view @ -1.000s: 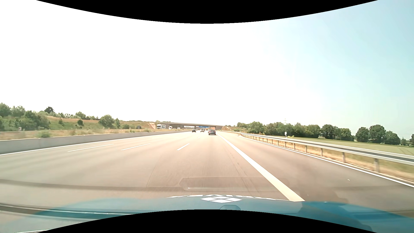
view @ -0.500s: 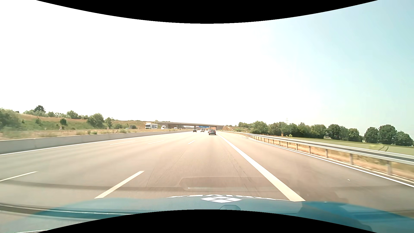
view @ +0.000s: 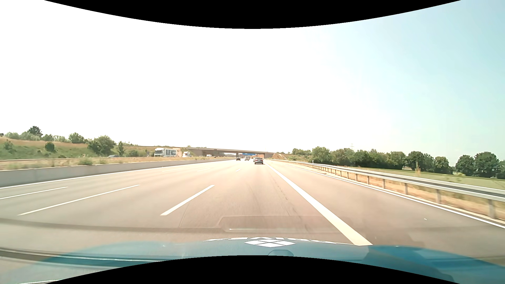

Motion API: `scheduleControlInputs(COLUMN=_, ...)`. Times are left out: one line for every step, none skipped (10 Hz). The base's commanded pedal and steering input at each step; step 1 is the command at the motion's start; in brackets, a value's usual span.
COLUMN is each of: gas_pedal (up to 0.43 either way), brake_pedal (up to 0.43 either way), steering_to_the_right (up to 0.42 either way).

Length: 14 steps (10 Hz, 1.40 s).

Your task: Follow the waypoints while adhering to traffic rules and regulations

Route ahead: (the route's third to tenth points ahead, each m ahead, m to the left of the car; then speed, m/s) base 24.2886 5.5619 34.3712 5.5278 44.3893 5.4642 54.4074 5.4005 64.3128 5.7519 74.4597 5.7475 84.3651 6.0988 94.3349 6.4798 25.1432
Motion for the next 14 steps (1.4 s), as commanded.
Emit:
scheduleControlInputs(gas_pedal=0.189, brake_pedal=0.0, steering_to_the_right=-0.002)
scheduleControlInputs(gas_pedal=0.189, brake_pedal=0.0, steering_to_the_right=-0.002)
scheduleControlInputs(gas_pedal=0.189, brake_pedal=0.0, steering_to_the_right=-0.002)
scheduleControlInputs(gas_pedal=0.189, brake_pedal=0.0, steering_to_the_right=-0.002)
scheduleControlInputs(gas_pedal=0.189, brake_pedal=0.0, steering_to_the_right=-0.002)
scheduleControlInputs(gas_pedal=0.177, brake_pedal=0.0, steering_to_the_right=-0.001)
scheduleControlInputs(gas_pedal=0.177, brake_pedal=0.0, steering_to_the_right=-0.002)
scheduleControlInputs(gas_pedal=0.177, brake_pedal=0.0, steering_to_the_right=-0.002)
scheduleControlInputs(gas_pedal=0.177, brake_pedal=0.0, steering_to_the_right=-0.002)
scheduleControlInputs(gas_pedal=0.177, brake_pedal=0.0, steering_to_the_right=-0.002)
scheduleControlInputs(gas_pedal=0.177, brake_pedal=0.0, steering_to_the_right=-0.002)
scheduleControlInputs(gas_pedal=0.177, brake_pedal=0.0, steering_to_the_right=-0.002)
scheduleControlInputs(gas_pedal=0.177, brake_pedal=0.0, steering_to_the_right=-0.002)
scheduleControlInputs(gas_pedal=0.177, brake_pedal=0.0, steering_to_the_right=-0.002)
